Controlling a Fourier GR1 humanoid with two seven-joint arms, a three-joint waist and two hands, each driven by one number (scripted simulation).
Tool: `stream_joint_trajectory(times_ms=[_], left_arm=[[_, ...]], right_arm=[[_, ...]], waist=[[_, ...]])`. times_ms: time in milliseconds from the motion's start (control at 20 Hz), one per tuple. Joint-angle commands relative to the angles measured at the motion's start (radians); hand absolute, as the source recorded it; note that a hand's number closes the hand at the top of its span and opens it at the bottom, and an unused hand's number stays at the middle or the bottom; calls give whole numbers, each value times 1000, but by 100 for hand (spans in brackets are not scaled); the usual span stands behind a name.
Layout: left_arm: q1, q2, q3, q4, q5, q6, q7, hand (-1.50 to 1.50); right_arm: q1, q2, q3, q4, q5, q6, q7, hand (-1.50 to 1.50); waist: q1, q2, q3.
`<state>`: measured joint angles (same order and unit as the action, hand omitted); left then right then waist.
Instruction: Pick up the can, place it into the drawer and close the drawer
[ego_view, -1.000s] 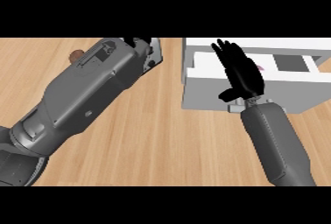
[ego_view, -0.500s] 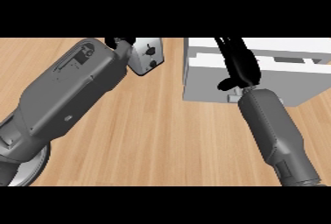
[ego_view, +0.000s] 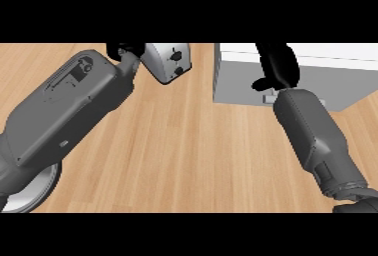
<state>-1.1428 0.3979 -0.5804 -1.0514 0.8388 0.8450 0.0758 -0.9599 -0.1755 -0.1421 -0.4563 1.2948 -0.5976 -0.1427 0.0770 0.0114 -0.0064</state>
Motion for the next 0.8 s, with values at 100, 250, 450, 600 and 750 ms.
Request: stream_joint_trajectory(times_ms=[100, 250, 450, 600, 750], left_arm=[[27, 24, -11, -96, -25, 20, 32, -150], [38, 47, 7, -89, -22, -12, 40, -150], [29, 51, 15, -81, -30, -16, 46, -150], [31, 55, 6, -124, -31, 0, 80, -150], [51, 60, -1, -122, -49, -4, 69, -150]], right_arm=[[-121, -29, -49, 130, -4, -50, 27, -150], [-155, -32, -44, 160, 15, -81, 35, -150], [-205, -52, -51, 198, 26, -78, 69, -150], [-244, -69, -53, 220, 30, -50, 80, -150], [-258, -94, -73, 241, 7, -15, 35, -150]], waist=[[22, 10, 8], [16, 15, 8], [30, 27, 8], [40, 22, 9], [30, 24, 9]])
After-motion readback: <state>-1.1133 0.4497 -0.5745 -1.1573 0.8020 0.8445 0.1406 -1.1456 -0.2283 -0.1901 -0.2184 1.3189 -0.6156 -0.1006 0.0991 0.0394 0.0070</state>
